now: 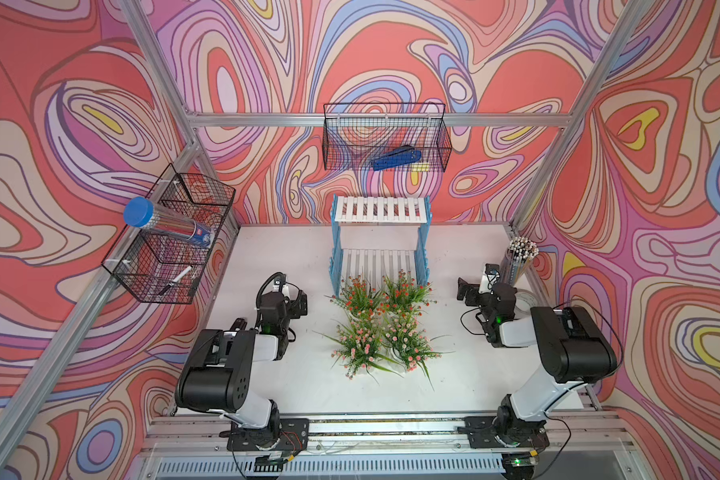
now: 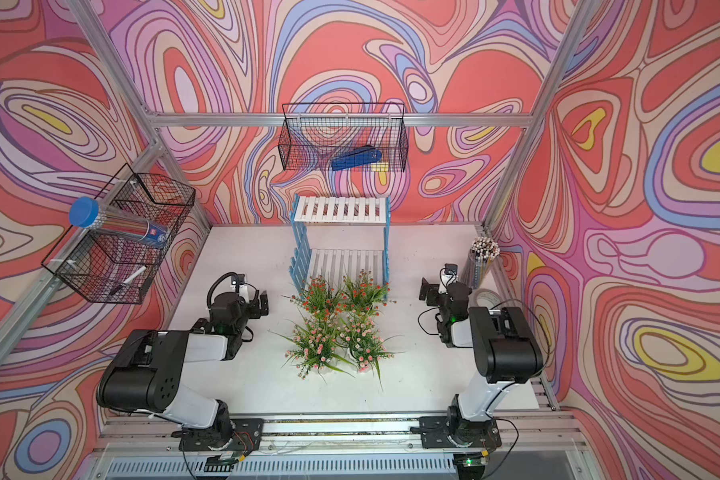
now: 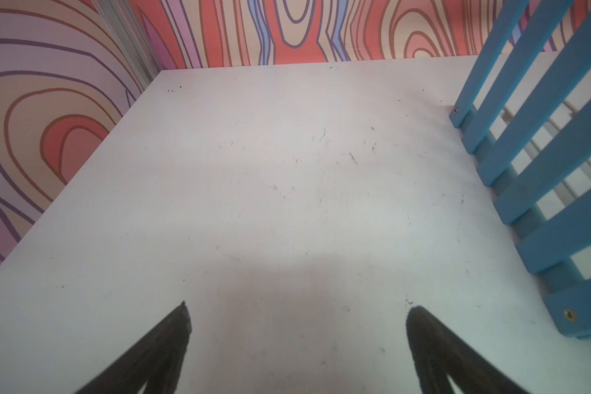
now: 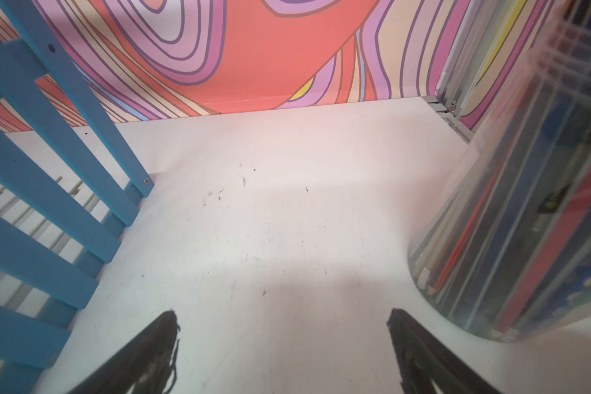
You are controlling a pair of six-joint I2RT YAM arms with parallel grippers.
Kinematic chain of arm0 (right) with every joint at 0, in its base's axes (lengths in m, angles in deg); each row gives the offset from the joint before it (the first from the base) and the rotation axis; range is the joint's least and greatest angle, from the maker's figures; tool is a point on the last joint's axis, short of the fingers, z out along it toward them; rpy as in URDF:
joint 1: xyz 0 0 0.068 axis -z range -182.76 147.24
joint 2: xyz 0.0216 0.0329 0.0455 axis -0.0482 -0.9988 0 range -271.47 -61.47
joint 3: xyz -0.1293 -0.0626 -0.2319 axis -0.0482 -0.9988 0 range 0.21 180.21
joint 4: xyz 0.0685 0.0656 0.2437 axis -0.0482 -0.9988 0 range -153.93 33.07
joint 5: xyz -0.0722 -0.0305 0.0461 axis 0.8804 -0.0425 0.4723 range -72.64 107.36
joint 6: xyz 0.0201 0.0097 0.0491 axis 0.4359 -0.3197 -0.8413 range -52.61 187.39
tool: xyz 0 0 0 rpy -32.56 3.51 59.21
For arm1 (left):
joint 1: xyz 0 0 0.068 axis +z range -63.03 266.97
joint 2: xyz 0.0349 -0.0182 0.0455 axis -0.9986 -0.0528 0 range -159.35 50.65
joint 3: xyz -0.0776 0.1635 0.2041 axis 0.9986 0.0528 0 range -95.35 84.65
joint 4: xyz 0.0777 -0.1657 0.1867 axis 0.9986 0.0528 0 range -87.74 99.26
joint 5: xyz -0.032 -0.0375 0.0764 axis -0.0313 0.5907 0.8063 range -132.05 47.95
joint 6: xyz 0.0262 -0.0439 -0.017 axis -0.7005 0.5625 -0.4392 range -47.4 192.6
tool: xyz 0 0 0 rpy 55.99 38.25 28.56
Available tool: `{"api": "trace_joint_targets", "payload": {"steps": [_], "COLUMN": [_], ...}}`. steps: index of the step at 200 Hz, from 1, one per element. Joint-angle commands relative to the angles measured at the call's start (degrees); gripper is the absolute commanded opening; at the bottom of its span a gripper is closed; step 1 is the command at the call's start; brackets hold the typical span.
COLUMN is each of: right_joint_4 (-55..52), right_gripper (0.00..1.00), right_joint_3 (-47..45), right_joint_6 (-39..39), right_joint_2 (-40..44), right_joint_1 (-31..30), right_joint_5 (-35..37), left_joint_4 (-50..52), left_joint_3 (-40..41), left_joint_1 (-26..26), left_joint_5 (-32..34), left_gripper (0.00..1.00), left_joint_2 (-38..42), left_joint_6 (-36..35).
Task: Place the baby's breath potted plants on the rack by color
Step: Pick up the baby's breath potted plant from the center of the board.
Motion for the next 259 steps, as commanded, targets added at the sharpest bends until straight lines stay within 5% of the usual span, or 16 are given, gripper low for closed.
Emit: {"api": "trace_joint_targets", "payload": {"steps": [1, 144, 176, 230, 259], "right_joint_4": [1.1, 1.0, -4.8, -38.1, -53.4], "right_gripper": [0.98, 0.98, 0.98, 0.98, 0.98], "right_joint_3": [0.7, 0.7, 1.1, 15.1, 18.5], "right_joint_6": [0.3, 0.3, -1.9, -7.5, -6.0], "right_joint_2": [0.3, 0.3, 6.7, 20.9, 29.2], "right_joint_1": [-0.3, -0.3, -0.3, -0.8, -8.9], "right_joint_5": [0.6, 0.6, 6.6, -6.2, -7.0], "left_joint_4": [-2.4, -2.0, -0.7, 39.8, 57.7], "left_joint_3": [-0.6, -0.7, -1.3, -20.9, -29.2], "left_joint_1": [0.3, 0.4, 0.4, 0.2, -0.2], "left_joint_5": [-0.5, -0.8, 3.9, 12.7, 11.7], "left_gripper": [1.0, 1.0, 1.0, 1.0, 1.0], "left_joint_2": [-0.1, 0.0, 0.8, 8.7, 11.5], "left_joint_6": [-0.2, -0.2, 1.4, 6.9, 13.7]}}
